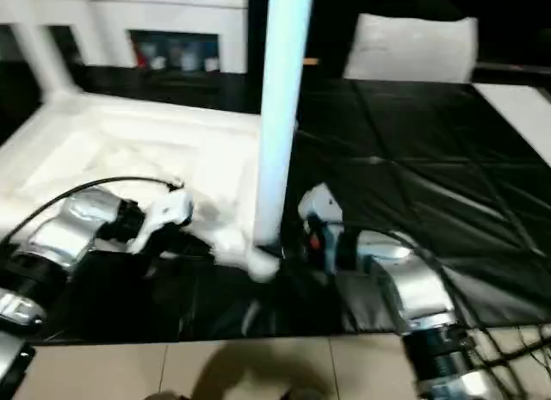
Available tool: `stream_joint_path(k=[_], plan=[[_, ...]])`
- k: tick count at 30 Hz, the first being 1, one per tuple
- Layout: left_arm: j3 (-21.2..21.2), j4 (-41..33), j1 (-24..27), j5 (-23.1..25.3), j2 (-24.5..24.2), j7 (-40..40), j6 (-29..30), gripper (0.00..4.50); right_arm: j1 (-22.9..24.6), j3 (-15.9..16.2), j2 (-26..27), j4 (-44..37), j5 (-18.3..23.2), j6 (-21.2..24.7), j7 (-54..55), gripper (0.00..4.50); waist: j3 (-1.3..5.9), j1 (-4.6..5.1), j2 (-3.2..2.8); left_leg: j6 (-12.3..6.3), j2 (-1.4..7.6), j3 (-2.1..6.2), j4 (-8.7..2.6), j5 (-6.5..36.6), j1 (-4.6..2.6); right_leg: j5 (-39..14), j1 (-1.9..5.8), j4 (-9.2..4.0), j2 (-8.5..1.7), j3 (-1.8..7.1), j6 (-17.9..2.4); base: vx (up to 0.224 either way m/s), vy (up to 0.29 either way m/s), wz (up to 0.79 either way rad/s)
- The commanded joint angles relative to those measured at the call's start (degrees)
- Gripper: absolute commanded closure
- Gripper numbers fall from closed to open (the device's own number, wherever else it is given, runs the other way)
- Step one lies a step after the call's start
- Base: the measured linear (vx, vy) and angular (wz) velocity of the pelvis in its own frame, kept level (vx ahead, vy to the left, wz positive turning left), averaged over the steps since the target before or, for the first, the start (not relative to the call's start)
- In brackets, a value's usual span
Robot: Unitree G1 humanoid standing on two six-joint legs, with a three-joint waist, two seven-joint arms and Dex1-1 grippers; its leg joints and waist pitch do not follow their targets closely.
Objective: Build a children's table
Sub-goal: Rotate leg to tighten
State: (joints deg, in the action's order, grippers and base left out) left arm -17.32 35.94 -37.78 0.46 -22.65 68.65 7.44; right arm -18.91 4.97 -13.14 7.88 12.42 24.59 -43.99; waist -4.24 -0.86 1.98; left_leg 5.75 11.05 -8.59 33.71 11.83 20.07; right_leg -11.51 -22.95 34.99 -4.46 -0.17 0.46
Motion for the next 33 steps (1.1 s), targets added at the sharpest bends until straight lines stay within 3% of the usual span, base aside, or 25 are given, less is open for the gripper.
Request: stream_joint_path(k=[1, 3, 5, 9, 11, 12, 14, 16, 18, 20, 24, 28, 33], plan=[[-0.01, -4.01, -0.28, -1.27, 8.95, -9.93, 4.85, 4.50, -1.23, 6.24, 7.49, 2.73, -1.31, 2.76, 6.74, 2.56, 2.46, 0.21, 0.15, 1.95, 0.94, -0.10, -5.29, 15.59, 0.47, -27.13, 1.65, -5.38, -2.34, 1.06, -7.25, 0.000, 0.000, 0.00], [0.67, -4.27, -0.77, -0.83, 11.29, -13.63, 6.90, 4.50, -2.31, 5.76, 10.36, 4.73, -2.43, 2.64, 11.36, 2.56, 2.61, 0.56, 0.19, 1.82, 0.90, -0.21, -5.12, 15.40, 0.38, -26.34, 1.50, -5.34, -2.34, 1.18, -7.51, 0.000, 0.000, 0.00], [1.86, -4.92, -1.89, 0.31, 16.07, -22.27, 10.70, 4.50, -4.82, 3.96, 16.52, 8.49, -4.15, 2.68, 20.84, 2.57, 2.63, 0.84, 0.05, 1.54, 0.83, -0.26, -5.11, 14.48, 0.45, -24.07, 1.39, -5.39, -2.16, 1.22, -8.02, 0.000, 0.000, 0.00], [1.73, -5.63, -2.38, 1.29, 18.74, -25.48, 12.32, 4.50, -6.46, 2.76, 19.41, 9.83, -4.97, 1.26, 24.61, 2.57, 3.20, 0.40, -0.09, -0.17, 0.65, -0.79, -4.65, 9.46, 0.46, -13.43, 1.90, -4.82, -1.80, 1.41, -9.44, 0.000, 0.000, 0.00], [1.00, -6.08, -2.13, 2.45, 18.58, -25.20, 12.23, 4.50, -6.42, 2.37, 19.65, 9.38, -5.01, 0.86, 24.24, 2.57, 3.54, 0.15, -0.29, -1.48, 0.41, -0.92, -4.37, 5.34, 0.63, -5.96, 2.56, -4.20, -1.69, 1.30, -10.70, 0.000, 0.000, 0.00], [1.00, -6.08, -2.13, 2.45, 18.58, -25.20, 12.23, 4.50, -6.42, 2.37, 19.65, 9.38, -5.01, 0.86, 24.24, 2.23, 3.56, 0.14, -0.26, -1.78, 0.40, -0.94, -4.35, 4.45, 0.68, -4.28, 2.67, -4.10, -1.67, 1.26, -11.03, 0.000, 0.000, 0.00], [0.14, -6.59, -1.31, 4.06, 17.40, -24.27, 12.19, 4.50, -5.88, 2.21, 18.90, 8.62, -5.73, -0.06, 23.58, 2.23, 3.58, 0.12, -0.51, -2.35, 0.49, -0.96, -4.31, 3.23, 0.64, -1.37, 2.84, -3.92, -1.70, 1.13, -11.98, 0.000, 0.000, 0.00], [-0.51, -7.00, -0.26, 4.81, 15.28, -22.30, 11.76, 4.50, -4.90, 1.59, 17.46, 7.15, -5.33, -0.60, 22.19, 1.83, 3.46, 0.16, -0.63, -2.34, 0.61, -0.97, -4.43, 4.55, 0.54, -2.30, 2.88, -4.05, -1.74, 1.04, -12.59, 0.000, 0.000, 0.00], [-0.53, -7.35, 0.37, 4.78, 13.86, -21.08, 11.61, 4.50, -4.39, 1.13, 16.45, 6.18, -4.71, -0.44, 21.42, 1.81, 3.49, 0.27, -0.72, -2.24, 0.71, -0.92, -4.54, 5.43, 0.57, -3.00, 2.95, -4.03, -1.74, 1.04, -12.70, 0.000, 0.000, 0.00], [-0.27, -7.37, 1.20, 4.60, 11.24, -18.81, 10.02, 4.50, -3.54, 0.27, 14.29, 4.15, -3.35, -0.20, 19.00, 1.50, 3.52, 0.29, -0.77, -2.19, 0.75, -0.82, -4.57, 5.50, 0.50, -2.56, 3.03, -3.98, -1.75, 0.97, -12.92, 0.000, 0.000, 0.00], [1.22, -7.17, 2.78, 2.84, 6.49, -12.75, 5.05, 4.50, -1.80, 0.21, 8.54, -0.44, -0.88, 0.08, 11.34, 1.20, 3.77, 0.31, -0.48, -3.88, 0.75, -1.01, -4.27, 3.05, 0.46, 2.05, 3.35, -3.57, -1.68, 1.01, -13.71, 0.000, 0.000, 0.00], [1.00, -7.25, 4.89, 2.11, 0.76, -4.16, -0.23, 4.50, -0.53, 2.11, 0.29, -2.73, -0.27, -2.83, -0.57, 0.85, 3.69, 0.18, -0.42, -4.70, 0.97, -1.08, -4.22, 3.13, 0.50, 2.05, 3.39, -3.44, -1.88, 0.88, -14.90, 0.000, 0.000, 0.00], [-0.92, -6.97, 5.99, 0.21, -4.01, 5.53, -5.53, 4.50, -0.75, 3.78, -5.24, -2.94, 0.86, -3.74, -10.39, 0.53, 3.59, 0.16, -0.34, -4.30, 1.29, -1.20, -4.28, 4.59, 0.32, -0.68, 3.11, -3.47, -1.93, 0.87, -15.16, 0.000, 0.000, 0.00]])
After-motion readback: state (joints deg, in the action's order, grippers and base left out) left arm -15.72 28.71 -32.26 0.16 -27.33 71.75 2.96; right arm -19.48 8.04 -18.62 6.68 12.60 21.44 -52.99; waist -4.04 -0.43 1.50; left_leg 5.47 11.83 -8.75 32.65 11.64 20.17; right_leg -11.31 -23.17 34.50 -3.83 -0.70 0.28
